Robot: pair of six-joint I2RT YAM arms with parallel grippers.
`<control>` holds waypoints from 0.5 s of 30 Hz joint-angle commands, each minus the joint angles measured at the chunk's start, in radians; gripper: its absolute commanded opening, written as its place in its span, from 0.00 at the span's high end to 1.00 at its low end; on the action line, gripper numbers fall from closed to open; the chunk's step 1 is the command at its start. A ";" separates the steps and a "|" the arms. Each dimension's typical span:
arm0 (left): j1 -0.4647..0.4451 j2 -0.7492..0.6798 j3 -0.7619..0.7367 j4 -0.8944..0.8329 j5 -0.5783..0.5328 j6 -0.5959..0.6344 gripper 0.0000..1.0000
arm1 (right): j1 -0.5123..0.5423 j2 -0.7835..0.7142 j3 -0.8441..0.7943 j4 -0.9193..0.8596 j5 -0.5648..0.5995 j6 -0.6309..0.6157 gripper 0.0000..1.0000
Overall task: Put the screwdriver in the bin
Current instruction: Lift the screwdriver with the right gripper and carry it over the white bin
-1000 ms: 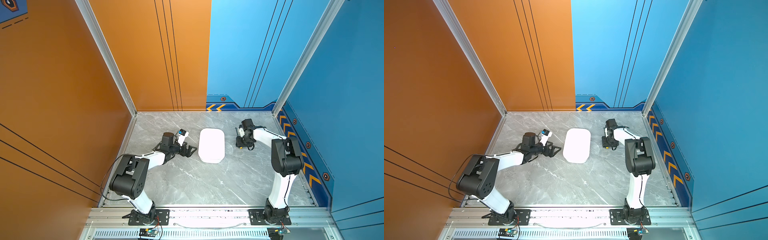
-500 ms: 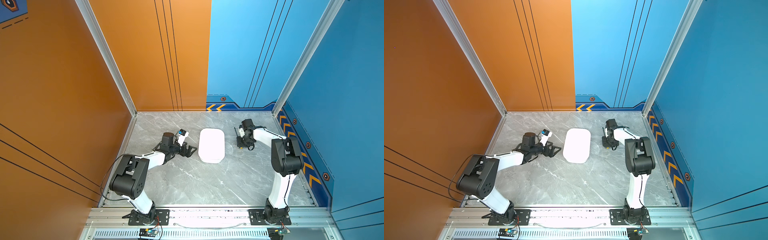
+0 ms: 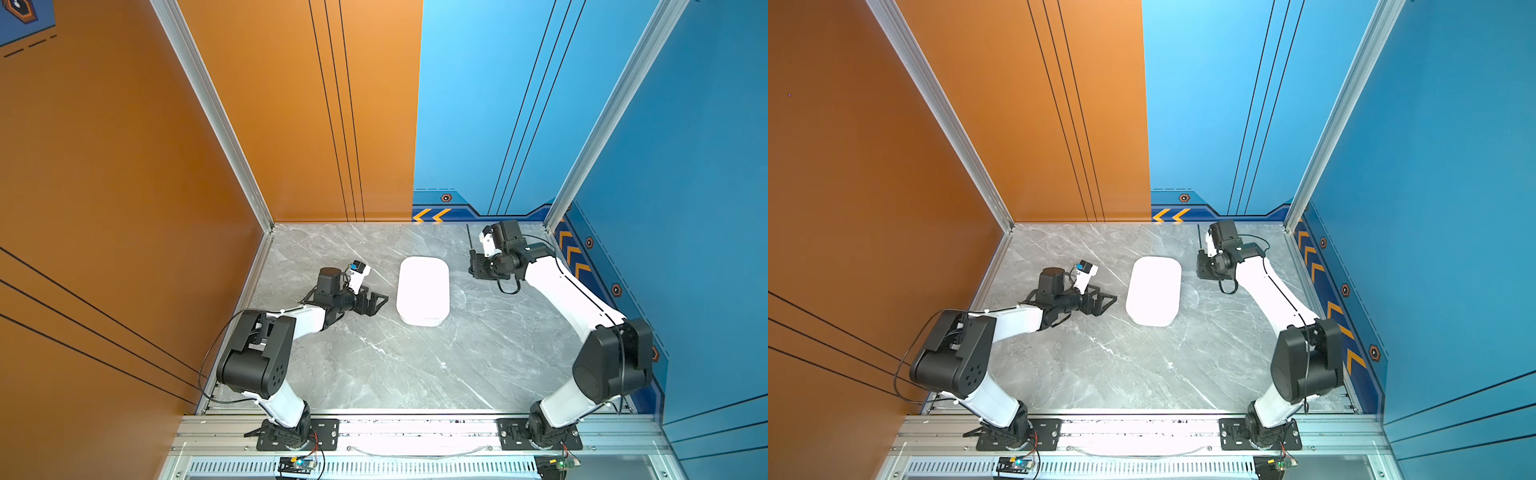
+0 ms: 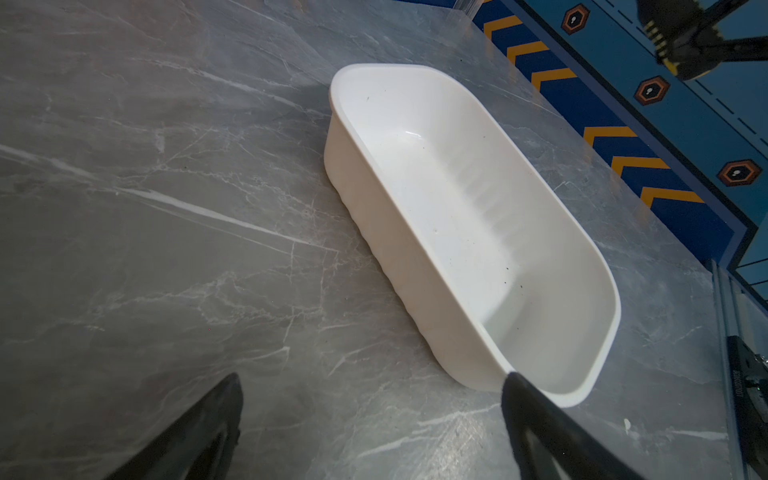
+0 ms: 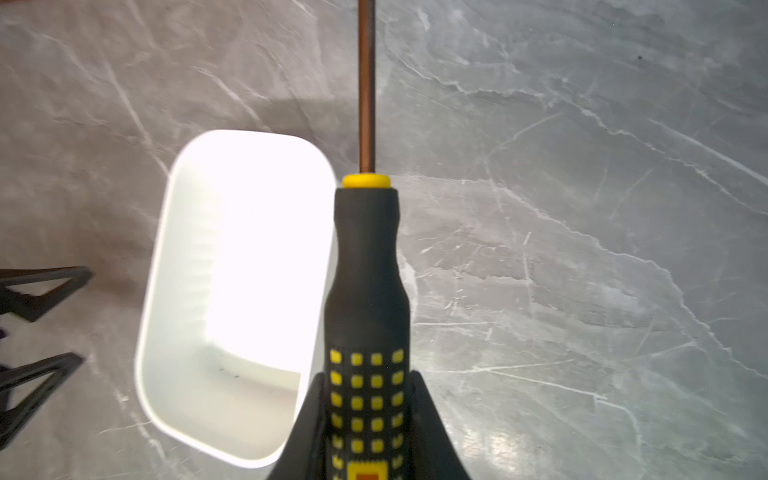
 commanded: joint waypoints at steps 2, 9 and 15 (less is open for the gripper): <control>0.003 -0.020 -0.018 0.026 0.005 -0.011 0.02 | 0.140 -0.018 0.014 -0.049 0.043 0.187 1.00; 0.016 -0.013 -0.014 0.029 -0.001 -0.019 0.02 | 0.280 0.085 0.026 0.001 0.134 0.380 1.00; 0.018 -0.009 -0.012 0.030 -0.009 -0.021 0.02 | 0.317 0.181 0.029 0.017 0.185 0.482 1.00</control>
